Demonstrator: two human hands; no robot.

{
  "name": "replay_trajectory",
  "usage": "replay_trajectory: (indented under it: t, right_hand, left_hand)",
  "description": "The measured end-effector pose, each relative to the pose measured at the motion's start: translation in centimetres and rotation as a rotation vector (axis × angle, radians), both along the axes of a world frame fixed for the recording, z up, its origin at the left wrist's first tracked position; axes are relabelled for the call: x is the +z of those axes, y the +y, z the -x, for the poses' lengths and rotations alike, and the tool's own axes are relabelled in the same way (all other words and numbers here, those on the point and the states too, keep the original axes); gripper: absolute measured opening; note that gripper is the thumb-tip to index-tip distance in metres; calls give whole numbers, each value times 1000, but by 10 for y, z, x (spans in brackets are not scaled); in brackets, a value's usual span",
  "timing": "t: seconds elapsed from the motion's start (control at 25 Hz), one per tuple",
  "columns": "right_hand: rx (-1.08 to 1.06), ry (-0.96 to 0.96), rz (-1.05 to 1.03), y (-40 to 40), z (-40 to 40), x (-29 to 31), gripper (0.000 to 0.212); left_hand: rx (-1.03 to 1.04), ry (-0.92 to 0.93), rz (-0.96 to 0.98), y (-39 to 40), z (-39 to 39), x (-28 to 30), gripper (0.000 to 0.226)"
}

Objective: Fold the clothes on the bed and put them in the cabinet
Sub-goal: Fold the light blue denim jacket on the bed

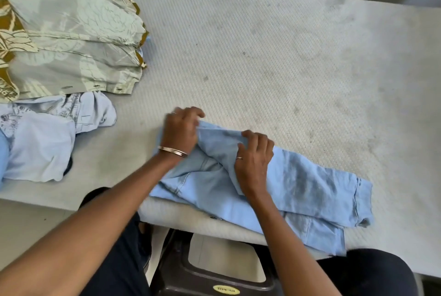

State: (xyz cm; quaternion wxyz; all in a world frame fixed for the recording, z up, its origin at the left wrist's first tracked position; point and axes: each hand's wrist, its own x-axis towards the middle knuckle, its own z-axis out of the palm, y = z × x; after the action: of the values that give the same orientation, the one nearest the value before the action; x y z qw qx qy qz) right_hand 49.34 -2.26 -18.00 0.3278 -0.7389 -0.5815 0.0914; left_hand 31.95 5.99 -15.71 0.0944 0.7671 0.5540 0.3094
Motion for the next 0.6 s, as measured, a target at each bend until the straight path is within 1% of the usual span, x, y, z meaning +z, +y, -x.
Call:
replay_trajectory:
  t: [0.04, 0.08, 0.12, 0.16, 0.2, 0.24, 0.28, 0.32, 0.36, 0.44, 0.48, 0.52, 0.56, 0.6]
  right_hand:
    - [-5, 15, -13, -11, 1, -3, 30]
    - [20, 6, -7, -22, -5, -10, 27]
    - [76, -39, 21, -34, -19, -18, 27]
    - [141, -116, 78, -48, -38, -27, 32]
    - [189, -207, 172, -62, -64, -36, 41]
    - [184, -291, 273, -73, -93, -40, 52]
    - [125, -352, 370, -81, -123, -39, 60]
    - [36, -389, 476, -83, -148, -36, 63]
    - [-55, -381, 583, -81, -170, -34, 62]
    - [-192, -267, 710, -76, -200, -21, 60]
    - [-243, -222, 720, -73, -205, -16, 62]
    - [-330, -186, 664, -73, -207, -11, 63]
    - [-496, -142, 555, -78, -210, -4, 62]
    - [-702, -48, 477, -85, -213, 4, 62]
  left_hand:
    - [-79, -183, 155, -20, -34, 6, 22]
    - [-138, -275, 298, -40, -64, 7, 23]
    - [-179, -232, 418, -57, -87, 2, 28]
    - [-214, -81, 512, -70, -103, -8, 37]
    - [-243, 136, 590, -82, -111, -21, 51]
    - [-269, 349, 634, -92, -112, -32, 69]
    - [-288, 476, 649, -98, -109, -40, 83]
    - [-302, 532, 657, -102, -106, -44, 92]
    - [-307, 549, 677, -104, -104, -45, 98]
    - [-297, 582, 740, -103, -108, -38, 109]
    - [-276, 597, 781, -100, -108, -36, 115]
    - [-253, 609, 820, -94, -109, -35, 120]
    - [-239, 621, 851, -89, -111, -33, 124]
    - [-232, 633, 875, -86, -113, -31, 125]
